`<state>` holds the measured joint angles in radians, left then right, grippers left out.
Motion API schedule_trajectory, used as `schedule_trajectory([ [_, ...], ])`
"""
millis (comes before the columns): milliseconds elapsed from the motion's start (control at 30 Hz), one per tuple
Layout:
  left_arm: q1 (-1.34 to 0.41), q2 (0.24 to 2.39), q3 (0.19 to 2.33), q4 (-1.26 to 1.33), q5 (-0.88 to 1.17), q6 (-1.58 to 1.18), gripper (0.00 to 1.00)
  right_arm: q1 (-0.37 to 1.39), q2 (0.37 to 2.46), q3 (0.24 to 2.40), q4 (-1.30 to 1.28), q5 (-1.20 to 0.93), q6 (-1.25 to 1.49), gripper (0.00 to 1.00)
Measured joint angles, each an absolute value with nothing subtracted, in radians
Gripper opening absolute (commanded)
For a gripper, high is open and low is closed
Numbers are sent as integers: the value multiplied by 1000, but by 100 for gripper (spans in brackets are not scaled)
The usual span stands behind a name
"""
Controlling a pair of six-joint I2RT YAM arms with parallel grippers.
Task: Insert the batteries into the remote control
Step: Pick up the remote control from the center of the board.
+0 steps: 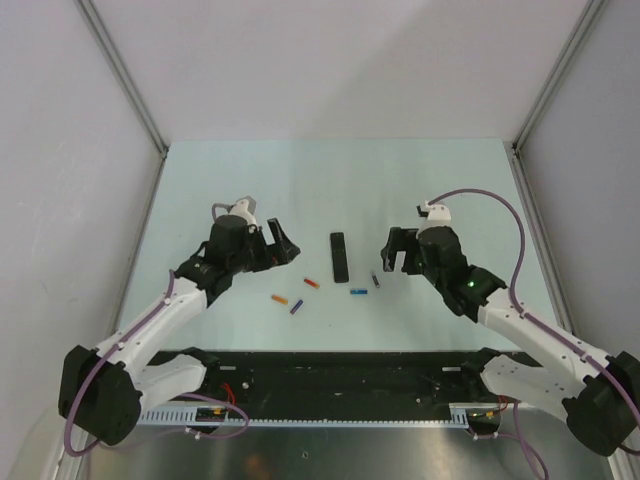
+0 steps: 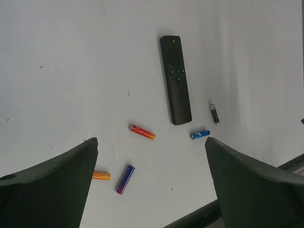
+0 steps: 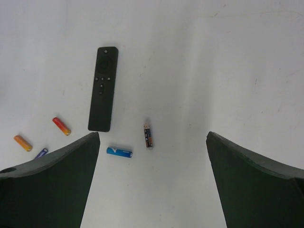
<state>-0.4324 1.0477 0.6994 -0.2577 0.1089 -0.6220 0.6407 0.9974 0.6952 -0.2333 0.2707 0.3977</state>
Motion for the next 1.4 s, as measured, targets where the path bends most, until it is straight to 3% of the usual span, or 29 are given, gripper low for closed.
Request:
schedule_trajectory([
  [167, -472, 1059, 704, -246, 35, -667, 87, 649, 913, 695, -245, 268, 426, 100],
  [367, -690, 1308, 880, -238, -137, -697, 85, 659, 833, 695, -274, 296, 442, 100],
  [533, -763, 1547, 1049, -268, -237, -726, 89, 661, 808, 695, -328, 297, 472, 100],
  [700, -797, 1750, 1224, -348, -315, -739, 89, 667, 773, 695, -355, 278, 500, 100],
  [933, -816, 1894, 1308, -435, -342, -747, 86, 673, 757, 695, -377, 254, 520, 100],
  [1400, -826, 2013, 1386, -495, -358, -760, 78, 675, 740, 695, -401, 246, 524, 100],
])
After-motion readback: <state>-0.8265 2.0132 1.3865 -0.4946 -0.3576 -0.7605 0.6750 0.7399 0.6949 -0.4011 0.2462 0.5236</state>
